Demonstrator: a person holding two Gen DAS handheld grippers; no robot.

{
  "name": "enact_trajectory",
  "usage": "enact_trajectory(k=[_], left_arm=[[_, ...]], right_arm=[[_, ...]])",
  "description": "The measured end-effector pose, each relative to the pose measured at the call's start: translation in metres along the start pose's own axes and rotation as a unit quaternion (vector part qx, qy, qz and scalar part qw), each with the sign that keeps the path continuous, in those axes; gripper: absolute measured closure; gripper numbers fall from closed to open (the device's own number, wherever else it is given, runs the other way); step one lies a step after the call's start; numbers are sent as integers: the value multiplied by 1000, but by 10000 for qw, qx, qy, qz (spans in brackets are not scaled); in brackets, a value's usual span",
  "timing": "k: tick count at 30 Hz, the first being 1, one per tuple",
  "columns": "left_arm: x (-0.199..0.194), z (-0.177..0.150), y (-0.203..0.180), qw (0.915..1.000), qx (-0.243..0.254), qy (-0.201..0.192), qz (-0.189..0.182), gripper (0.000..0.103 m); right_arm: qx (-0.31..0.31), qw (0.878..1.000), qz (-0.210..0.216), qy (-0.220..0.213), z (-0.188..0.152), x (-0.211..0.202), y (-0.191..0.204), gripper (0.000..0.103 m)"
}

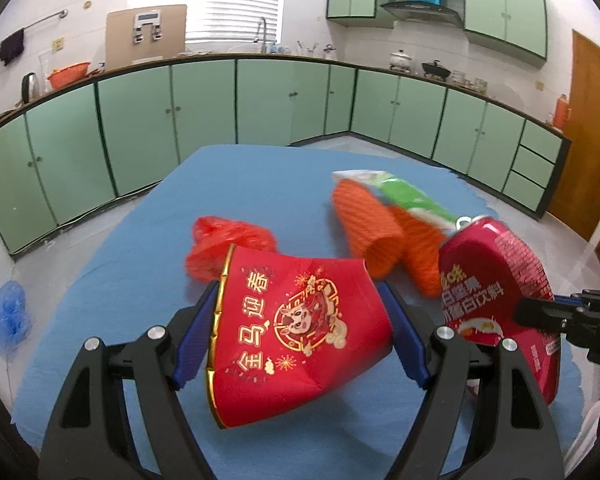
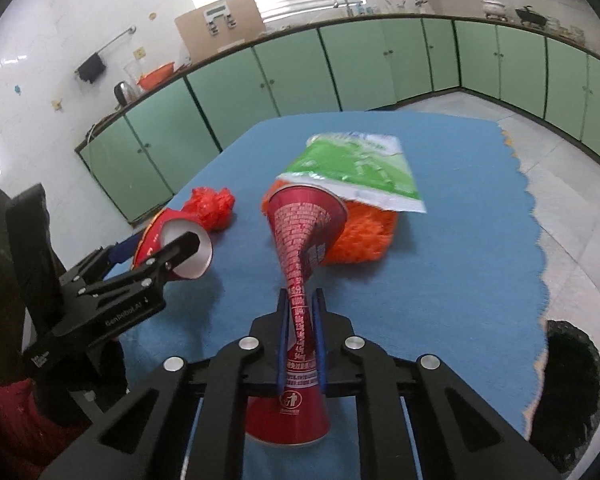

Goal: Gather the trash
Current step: 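Carry the box and can over the black bin and open both grippers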

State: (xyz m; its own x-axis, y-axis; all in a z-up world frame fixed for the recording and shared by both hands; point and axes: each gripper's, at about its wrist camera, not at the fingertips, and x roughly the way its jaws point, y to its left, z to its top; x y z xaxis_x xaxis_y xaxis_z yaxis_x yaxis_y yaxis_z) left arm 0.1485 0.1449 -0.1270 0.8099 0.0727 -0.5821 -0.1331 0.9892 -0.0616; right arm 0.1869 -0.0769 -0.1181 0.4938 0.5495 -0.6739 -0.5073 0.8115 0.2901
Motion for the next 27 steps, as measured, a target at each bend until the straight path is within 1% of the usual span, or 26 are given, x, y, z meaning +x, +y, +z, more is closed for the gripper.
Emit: enact_trajectory(k=[9,14,20,24,25,27], left_arm=[[-11,12,-44,9984,293,-207,-441,28],[-15,18,-77,9955,472,-309,-762,28],[-19,26,-121,9894,669,-480,-1195,28],[-20,28,-155,9837,811,-560,-1502,28],[-21,28,-166,9816,858,-587,-1601,28],[-23,27,-182,9785,932,-624,-1732,28]], right_arm=[[151,9991,-118,-385,-4,-44,-14,95],[266,9968,-293,-687,-5,-72,-27,95],[429,9916,-740,-971,-9,-108,-54,95],[654,9852,-1121,-1120,-17,-134,-79,95],[714,9821,-1302,-1159,-22,-142,-88,95],[789,9784,-1486,-1200,-27,-152,-98,95]])
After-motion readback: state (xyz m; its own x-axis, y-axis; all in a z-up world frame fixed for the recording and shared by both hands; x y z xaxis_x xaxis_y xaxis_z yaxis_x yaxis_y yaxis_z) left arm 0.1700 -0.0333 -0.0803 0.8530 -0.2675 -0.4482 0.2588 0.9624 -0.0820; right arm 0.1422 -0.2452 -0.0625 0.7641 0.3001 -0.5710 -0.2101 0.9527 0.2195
